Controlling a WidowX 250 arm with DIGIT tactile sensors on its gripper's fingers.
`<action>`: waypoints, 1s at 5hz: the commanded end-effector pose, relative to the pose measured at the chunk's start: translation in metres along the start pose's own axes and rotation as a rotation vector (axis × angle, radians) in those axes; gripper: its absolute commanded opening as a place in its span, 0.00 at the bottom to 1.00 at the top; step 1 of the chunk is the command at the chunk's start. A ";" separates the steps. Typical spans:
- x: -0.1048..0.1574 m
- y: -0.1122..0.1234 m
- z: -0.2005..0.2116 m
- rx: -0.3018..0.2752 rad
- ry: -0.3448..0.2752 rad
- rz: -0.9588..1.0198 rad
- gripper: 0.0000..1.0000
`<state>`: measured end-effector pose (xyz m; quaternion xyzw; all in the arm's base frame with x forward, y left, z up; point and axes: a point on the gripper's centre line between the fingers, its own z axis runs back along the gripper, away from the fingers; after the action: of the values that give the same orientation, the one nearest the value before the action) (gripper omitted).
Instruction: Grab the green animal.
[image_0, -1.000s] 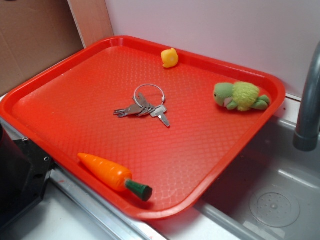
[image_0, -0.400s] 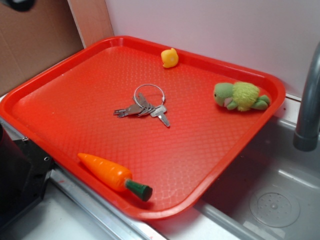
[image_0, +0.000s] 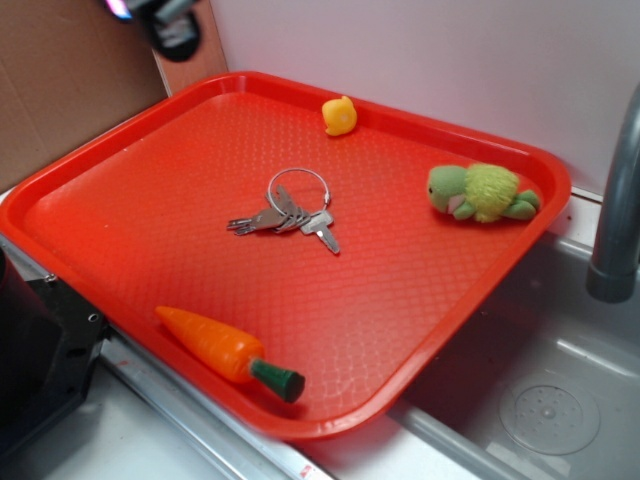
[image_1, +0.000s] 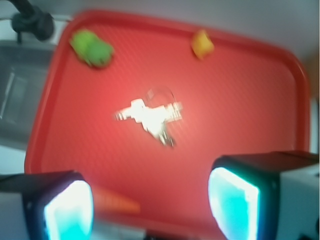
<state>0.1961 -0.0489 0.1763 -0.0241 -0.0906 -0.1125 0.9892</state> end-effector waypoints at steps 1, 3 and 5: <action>0.068 -0.024 -0.058 -0.038 -0.096 -0.261 1.00; 0.107 -0.046 -0.119 -0.027 -0.055 -0.395 1.00; 0.119 -0.067 -0.161 -0.017 -0.013 -0.545 1.00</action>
<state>0.3167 -0.1369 0.0228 -0.0068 -0.0635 -0.3649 0.9288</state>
